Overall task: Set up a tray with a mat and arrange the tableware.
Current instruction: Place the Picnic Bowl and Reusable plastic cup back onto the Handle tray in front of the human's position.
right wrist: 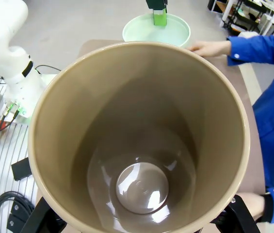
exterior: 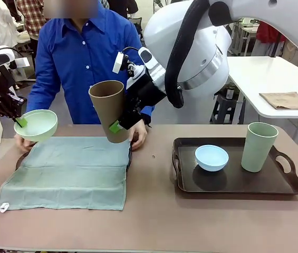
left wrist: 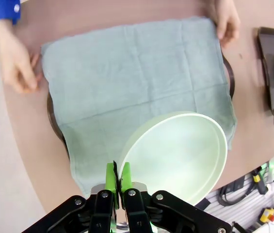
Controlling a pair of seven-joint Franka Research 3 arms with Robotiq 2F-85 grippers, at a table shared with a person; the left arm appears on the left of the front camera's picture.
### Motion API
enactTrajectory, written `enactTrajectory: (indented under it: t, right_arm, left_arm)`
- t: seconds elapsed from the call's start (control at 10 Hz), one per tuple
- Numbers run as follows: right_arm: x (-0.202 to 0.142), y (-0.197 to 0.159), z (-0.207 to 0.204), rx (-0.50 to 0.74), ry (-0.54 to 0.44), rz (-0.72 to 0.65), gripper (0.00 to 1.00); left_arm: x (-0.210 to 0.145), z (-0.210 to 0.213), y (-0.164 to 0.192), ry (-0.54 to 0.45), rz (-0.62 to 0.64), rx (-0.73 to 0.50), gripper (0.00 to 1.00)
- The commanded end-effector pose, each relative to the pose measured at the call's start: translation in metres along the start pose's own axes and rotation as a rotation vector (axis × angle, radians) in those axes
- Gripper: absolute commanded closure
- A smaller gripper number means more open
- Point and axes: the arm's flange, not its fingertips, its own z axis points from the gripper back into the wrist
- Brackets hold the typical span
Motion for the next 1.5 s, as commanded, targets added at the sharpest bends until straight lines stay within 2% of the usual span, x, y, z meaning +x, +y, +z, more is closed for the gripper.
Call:
enactTrajectory:
  t: [0.0,1.4]
  right_arm:
    - [0.0007,-0.0009,0.0004,-0.001,0.002,0.002,0.78]
    - [0.0007,-0.0009,0.0004,-0.001,0.002,0.002,0.78]
  left_arm:
    - [0.0025,0.0015,0.0006,-0.011,-0.013,0.002,1.00]
    - [0.0025,0.0015,0.0006,-0.011,-0.013,0.002,1.00]
